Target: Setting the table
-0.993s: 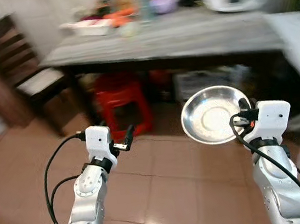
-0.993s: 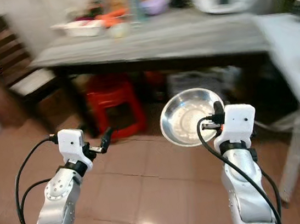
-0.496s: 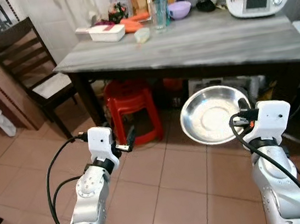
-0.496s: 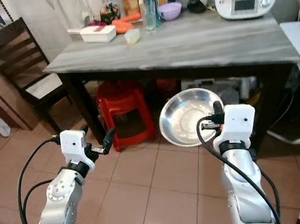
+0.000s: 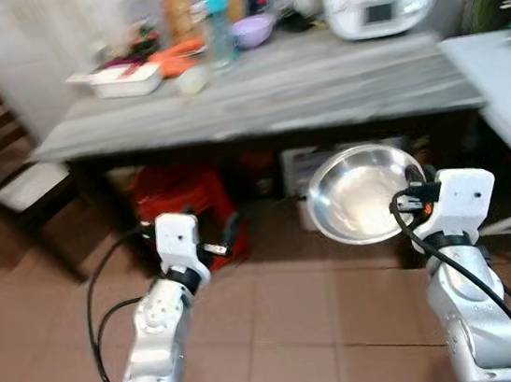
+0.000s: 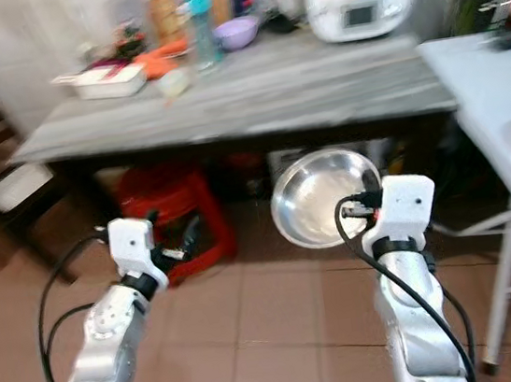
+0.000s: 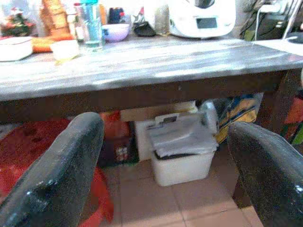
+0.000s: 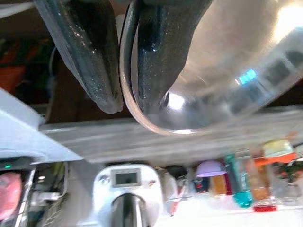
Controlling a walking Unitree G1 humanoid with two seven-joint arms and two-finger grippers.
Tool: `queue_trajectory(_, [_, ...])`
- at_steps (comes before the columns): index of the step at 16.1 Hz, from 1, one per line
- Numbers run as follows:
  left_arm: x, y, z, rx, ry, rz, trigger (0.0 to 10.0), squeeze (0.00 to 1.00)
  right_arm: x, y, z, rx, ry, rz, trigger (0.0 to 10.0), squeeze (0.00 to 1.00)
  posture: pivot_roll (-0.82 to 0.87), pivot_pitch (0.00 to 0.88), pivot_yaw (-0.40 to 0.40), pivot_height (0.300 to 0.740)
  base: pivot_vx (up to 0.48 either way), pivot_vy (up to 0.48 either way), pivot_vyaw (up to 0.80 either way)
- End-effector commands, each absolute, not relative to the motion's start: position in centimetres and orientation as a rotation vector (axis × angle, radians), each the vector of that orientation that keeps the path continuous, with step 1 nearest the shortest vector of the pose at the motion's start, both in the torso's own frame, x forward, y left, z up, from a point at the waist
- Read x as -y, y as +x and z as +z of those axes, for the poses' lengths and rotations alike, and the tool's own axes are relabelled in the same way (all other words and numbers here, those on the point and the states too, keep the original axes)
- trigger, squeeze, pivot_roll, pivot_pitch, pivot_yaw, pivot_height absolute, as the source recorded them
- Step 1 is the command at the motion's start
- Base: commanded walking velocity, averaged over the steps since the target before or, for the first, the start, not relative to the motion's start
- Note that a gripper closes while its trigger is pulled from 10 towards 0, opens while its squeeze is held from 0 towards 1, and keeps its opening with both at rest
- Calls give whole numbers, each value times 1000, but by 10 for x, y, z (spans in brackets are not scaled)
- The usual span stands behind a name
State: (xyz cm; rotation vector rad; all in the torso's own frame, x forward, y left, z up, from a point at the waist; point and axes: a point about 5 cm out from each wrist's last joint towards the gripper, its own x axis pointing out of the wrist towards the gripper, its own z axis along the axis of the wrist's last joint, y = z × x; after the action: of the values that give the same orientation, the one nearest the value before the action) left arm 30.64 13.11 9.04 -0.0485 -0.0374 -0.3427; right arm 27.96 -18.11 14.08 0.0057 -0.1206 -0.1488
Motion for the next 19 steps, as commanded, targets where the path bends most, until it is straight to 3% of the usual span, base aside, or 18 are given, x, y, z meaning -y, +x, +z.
queue_trajectory(1, [-141, 307, 91, 34, -30, -318, 10000, 0, 171, 283, 145, 137, 19, -118, 10000, 0, -78, 0, 69, 740, 326, 0, -719])
queue_trajectory(3, [-141, 307, 90, 33, -32, -318, 10000, 0, 170, 283, 144, 134, 22, -118, 10000, 0, -77, 0, 68, 740, 326, 0, -666])
queue_trajectory(8, [-139, 306, 90, 32, -35, -321, 10000, 0, 167, 284, 145, 138, 0, -106, 10000, 0, -78, 0, 67, 740, 326, 0, 0])
queue_trajectory(19, [-135, 308, 90, 34, -46, -327, 10000, 0, 168, 287, 146, 149, 3, -113, 10000, 0, -85, 0, 65, 740, 327, 0, 564])
